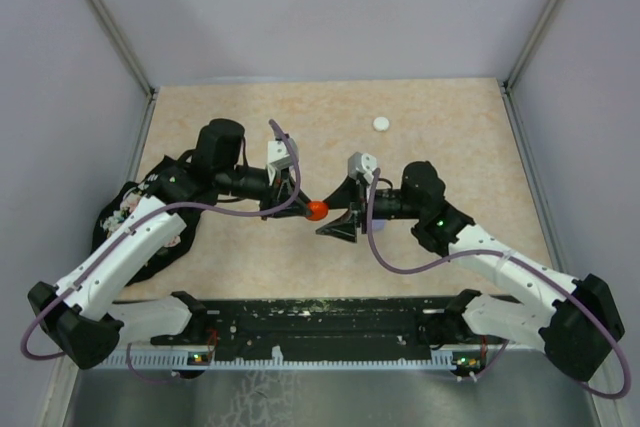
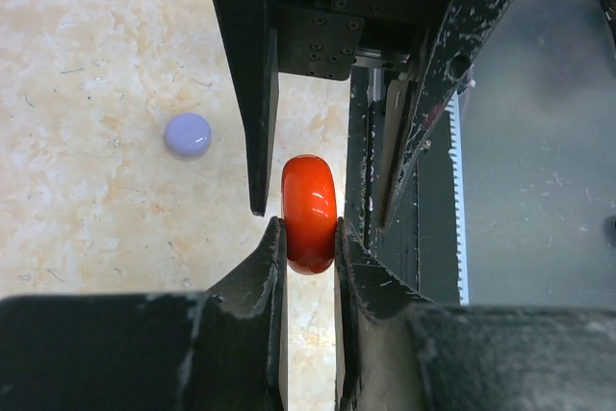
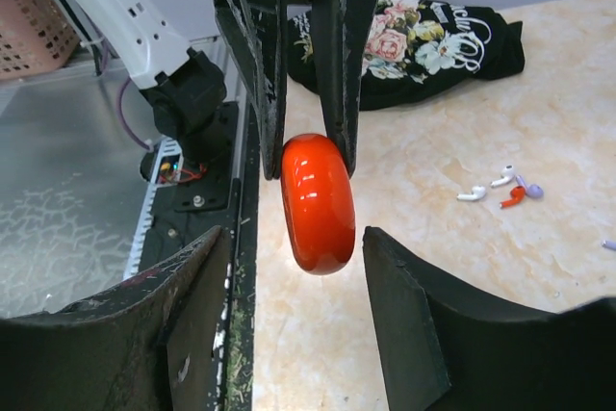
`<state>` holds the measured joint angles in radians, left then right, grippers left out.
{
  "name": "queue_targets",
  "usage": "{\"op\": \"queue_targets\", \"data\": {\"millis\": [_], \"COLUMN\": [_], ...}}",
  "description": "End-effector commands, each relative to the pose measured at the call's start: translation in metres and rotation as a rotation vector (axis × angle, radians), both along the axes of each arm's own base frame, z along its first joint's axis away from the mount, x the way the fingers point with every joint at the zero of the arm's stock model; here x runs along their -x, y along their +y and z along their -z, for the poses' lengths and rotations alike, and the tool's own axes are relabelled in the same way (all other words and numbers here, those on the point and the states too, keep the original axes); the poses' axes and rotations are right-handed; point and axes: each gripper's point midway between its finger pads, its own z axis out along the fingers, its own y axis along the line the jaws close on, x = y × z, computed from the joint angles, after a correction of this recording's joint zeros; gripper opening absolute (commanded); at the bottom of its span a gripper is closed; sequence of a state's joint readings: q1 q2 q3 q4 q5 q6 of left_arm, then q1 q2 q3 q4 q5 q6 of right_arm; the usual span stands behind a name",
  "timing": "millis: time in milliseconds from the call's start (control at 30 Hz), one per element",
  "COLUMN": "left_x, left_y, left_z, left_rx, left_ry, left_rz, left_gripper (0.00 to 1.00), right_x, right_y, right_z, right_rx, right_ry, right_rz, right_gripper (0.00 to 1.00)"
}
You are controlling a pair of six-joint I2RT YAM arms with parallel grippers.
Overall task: Insert the wireless bluetooth earbuds into the charging case
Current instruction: Pick up the charging case at the center of the board.
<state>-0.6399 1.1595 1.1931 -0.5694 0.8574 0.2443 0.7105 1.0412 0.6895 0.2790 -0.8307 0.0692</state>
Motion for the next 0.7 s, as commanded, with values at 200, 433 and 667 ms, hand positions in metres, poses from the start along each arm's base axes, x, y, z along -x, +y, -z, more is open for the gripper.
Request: {"op": "queue_targets", "data": {"millis": [200, 433, 667], "left_x": [0.011, 0.013, 0.017], "left_y": [-0.003, -0.004, -0.003], "left_z": [-0.017, -0.024, -0.027], "left_rx": [0.053, 0.077, 0.088], "left_ry": [-0.03, -0.038, -0.037], "left_rz": [0.044, 0.048, 0.058], "left_gripper": [0.02, 0.01, 0.01], "right_x": [0.005, 0.006, 0.004], "right_y": [0.0, 0.0, -0.001], "right_z": [-0.048, -0.039, -0.032], "right_rx": [-0.155, -0.147, -0.158], "right_ry": [-0.054, -0.028, 0.0], "right_rz": [-0.06, -0.066, -0.056], "right_gripper": [0.51, 0.48, 0.43]}}
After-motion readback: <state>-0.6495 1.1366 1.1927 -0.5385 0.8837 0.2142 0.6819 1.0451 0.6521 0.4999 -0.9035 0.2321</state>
